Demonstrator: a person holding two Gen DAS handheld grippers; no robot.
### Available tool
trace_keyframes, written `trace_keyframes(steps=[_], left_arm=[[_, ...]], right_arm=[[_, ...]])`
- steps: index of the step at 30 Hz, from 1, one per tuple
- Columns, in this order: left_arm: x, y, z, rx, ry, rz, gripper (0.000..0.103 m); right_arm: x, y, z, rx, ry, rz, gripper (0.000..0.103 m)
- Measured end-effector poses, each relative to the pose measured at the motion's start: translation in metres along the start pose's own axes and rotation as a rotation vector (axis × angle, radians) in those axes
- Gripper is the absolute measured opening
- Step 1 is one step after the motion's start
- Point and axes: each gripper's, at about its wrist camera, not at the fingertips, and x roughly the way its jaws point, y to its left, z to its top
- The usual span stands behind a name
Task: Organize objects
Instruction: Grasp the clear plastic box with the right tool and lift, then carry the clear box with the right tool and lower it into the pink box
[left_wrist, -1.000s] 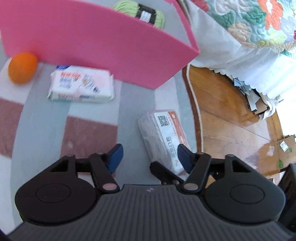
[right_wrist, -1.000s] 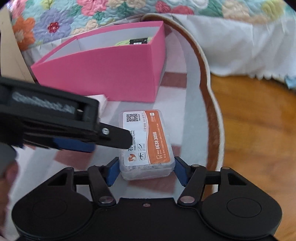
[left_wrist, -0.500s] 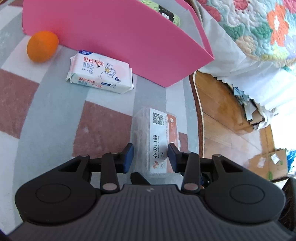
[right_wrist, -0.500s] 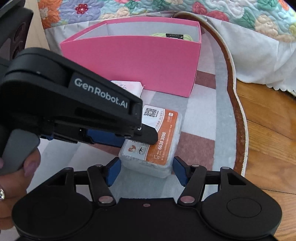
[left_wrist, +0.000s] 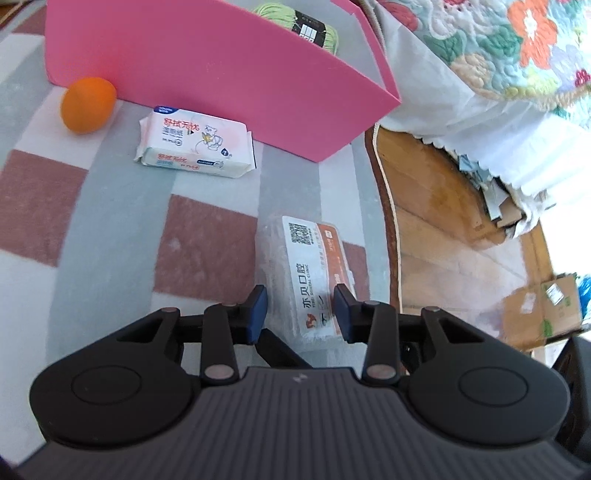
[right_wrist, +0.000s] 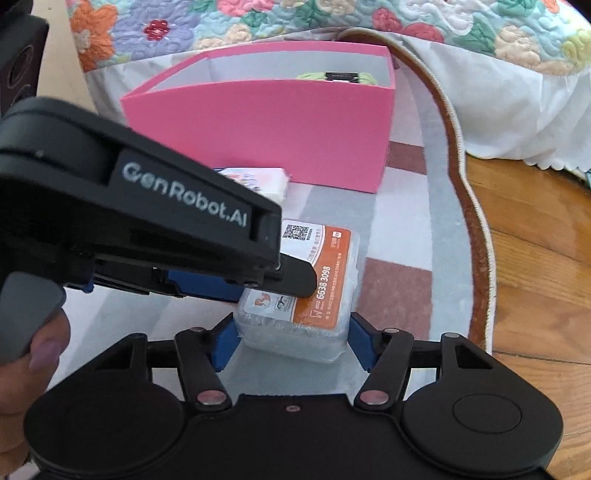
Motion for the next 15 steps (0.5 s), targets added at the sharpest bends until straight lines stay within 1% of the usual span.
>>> trace_keyframes(steps=[6, 11, 15], left_arm=[[-0.031, -0.005, -0.010, 0.004, -0.011, 0.007, 0.038], [-0.068, -0.019, -0.013, 0.046, -0.071, 0.019, 0.039], [-0.094, -0.028, -0.012, 0.057, -0.142, 0.028, 0.039]], right_arm=[[-0.022, 0.013, -0.003, -0.055, -0.007, 0.022, 0.067], [-0.048, 0.026, 0.004, -0.097, -0.052, 0.037, 0.067], [-0.067, 0.037, 0.014, -0.100, -0.102, 0.043, 0.067]])
